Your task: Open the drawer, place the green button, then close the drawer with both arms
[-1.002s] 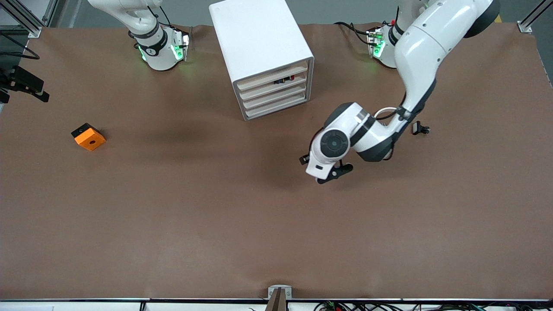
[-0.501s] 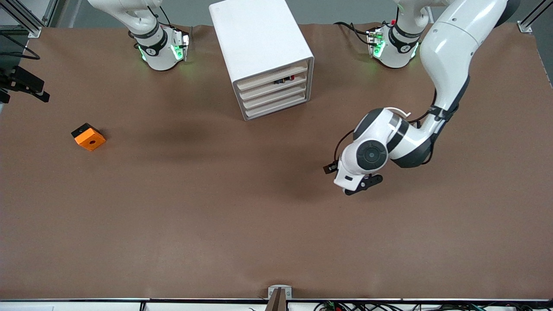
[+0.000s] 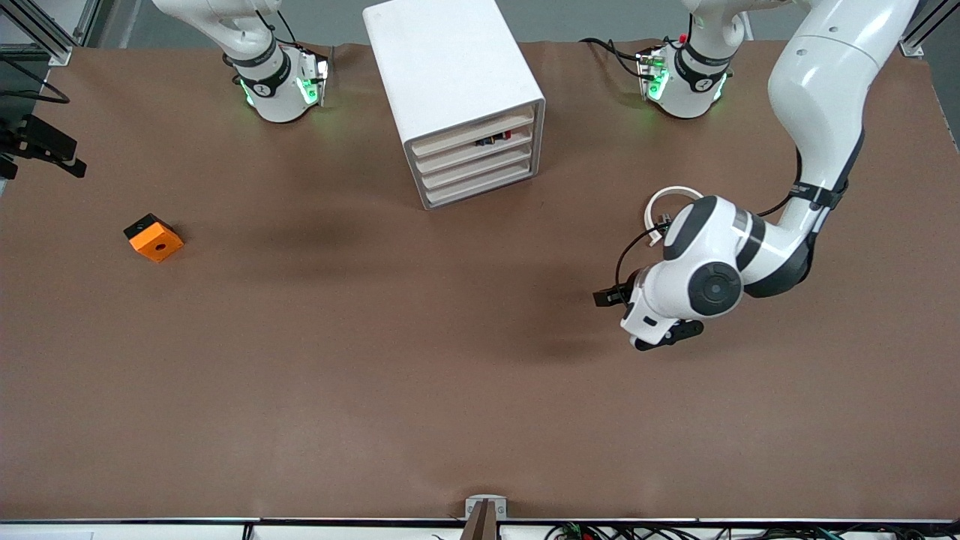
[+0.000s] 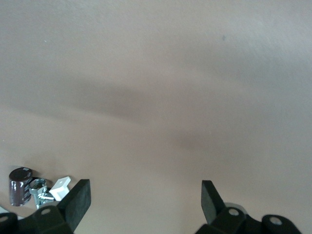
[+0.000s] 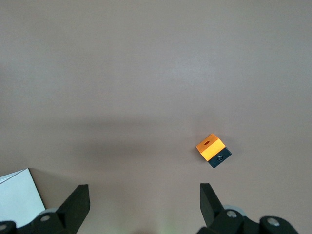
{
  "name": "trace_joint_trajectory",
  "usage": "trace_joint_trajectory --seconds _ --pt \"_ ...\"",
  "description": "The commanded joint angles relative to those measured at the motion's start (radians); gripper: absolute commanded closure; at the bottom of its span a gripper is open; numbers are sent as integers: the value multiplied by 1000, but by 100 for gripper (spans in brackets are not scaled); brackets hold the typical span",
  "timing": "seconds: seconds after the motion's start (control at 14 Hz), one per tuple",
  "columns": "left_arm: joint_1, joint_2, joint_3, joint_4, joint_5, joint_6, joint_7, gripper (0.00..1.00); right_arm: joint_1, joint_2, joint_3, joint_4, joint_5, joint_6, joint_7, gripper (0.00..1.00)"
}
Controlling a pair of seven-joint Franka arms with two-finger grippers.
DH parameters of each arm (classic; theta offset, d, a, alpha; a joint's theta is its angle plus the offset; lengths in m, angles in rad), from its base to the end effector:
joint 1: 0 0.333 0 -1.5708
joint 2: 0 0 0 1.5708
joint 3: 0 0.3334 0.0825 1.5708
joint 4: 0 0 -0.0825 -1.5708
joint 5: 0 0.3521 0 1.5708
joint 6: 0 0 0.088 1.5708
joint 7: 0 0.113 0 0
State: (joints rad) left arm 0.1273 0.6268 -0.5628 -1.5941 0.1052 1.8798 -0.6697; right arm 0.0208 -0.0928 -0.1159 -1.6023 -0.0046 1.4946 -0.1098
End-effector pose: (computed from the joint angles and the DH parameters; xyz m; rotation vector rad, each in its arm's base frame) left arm 0.6045 -0.2127 0.3190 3.0092 0.3589 -0.5031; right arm 0.4816 -0.0498 0.6619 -3.1337 -0.0234 0.0232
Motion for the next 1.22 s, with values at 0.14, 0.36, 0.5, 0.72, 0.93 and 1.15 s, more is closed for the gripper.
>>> trace_joint_trajectory --seconds 0.14,0.36,0.5,0.72,0.93,1.15 --pt "-116 -168 234 -87 -218 -34 322 0 2 -24 5 -21 -14 7 1 0" --pt "-332 -235 528 -135 -304 -33 465 0 1 -24 5 -22 -14 6 1 0" --pt "-515 -271 766 -174 -364 -34 576 0 -2 -24 4 -22 -14 4 1 0" --pt "-618 -301 937 -155 -349 -105 633 0 -2 -24 4 -22 -14 4 1 0" --pt "-552 -352 946 -83 -334 -152 633 0 -2 -24 4 -22 -14 4 1 0" --pt "-543 -409 946 -95 -282 -143 634 0 -2 -24 4 -22 -14 3 -1 0"
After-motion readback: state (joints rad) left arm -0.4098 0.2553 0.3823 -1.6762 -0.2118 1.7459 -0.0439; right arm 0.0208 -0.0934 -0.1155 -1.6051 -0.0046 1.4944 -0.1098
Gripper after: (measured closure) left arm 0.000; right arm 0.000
